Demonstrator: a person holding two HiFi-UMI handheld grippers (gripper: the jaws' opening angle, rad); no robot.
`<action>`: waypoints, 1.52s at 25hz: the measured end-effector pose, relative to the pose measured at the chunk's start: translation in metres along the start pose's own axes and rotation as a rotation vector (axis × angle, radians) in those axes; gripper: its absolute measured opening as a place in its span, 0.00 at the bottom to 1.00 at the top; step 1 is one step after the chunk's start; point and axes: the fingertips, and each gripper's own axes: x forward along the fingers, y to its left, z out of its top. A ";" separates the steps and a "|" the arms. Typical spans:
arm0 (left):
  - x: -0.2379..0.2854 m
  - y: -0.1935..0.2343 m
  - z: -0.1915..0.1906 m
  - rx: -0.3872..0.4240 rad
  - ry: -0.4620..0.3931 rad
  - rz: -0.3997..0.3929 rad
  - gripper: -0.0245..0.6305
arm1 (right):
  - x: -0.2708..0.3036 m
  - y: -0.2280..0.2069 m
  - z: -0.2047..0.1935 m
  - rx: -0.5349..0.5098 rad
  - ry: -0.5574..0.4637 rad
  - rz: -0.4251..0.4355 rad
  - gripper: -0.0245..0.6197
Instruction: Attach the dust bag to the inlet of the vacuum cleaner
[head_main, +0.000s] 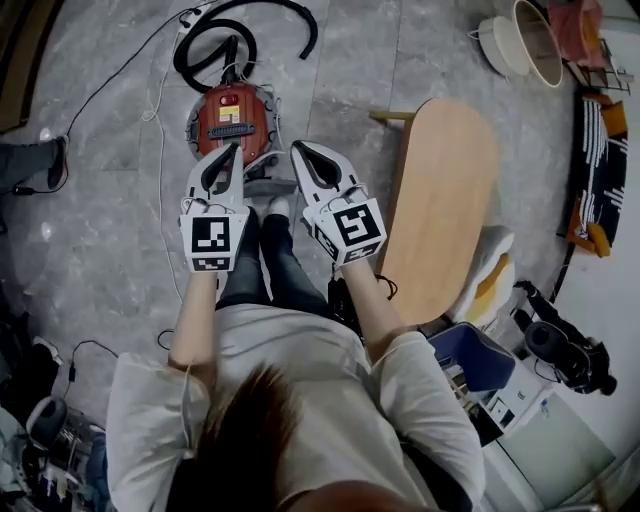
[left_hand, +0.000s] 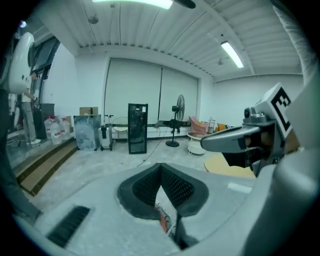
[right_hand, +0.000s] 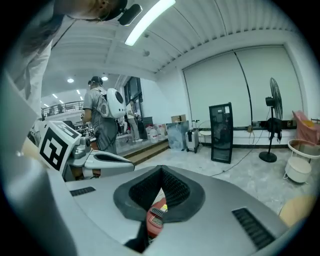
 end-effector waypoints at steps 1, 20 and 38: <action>-0.004 0.002 0.015 0.001 -0.031 0.003 0.06 | -0.004 0.002 0.013 -0.016 -0.017 -0.002 0.04; -0.113 -0.018 0.182 0.105 -0.316 0.038 0.06 | -0.121 0.034 0.145 -0.026 -0.206 -0.043 0.04; -0.147 -0.032 0.195 0.074 -0.351 -0.017 0.06 | -0.175 0.020 0.143 -0.026 -0.292 -0.144 0.04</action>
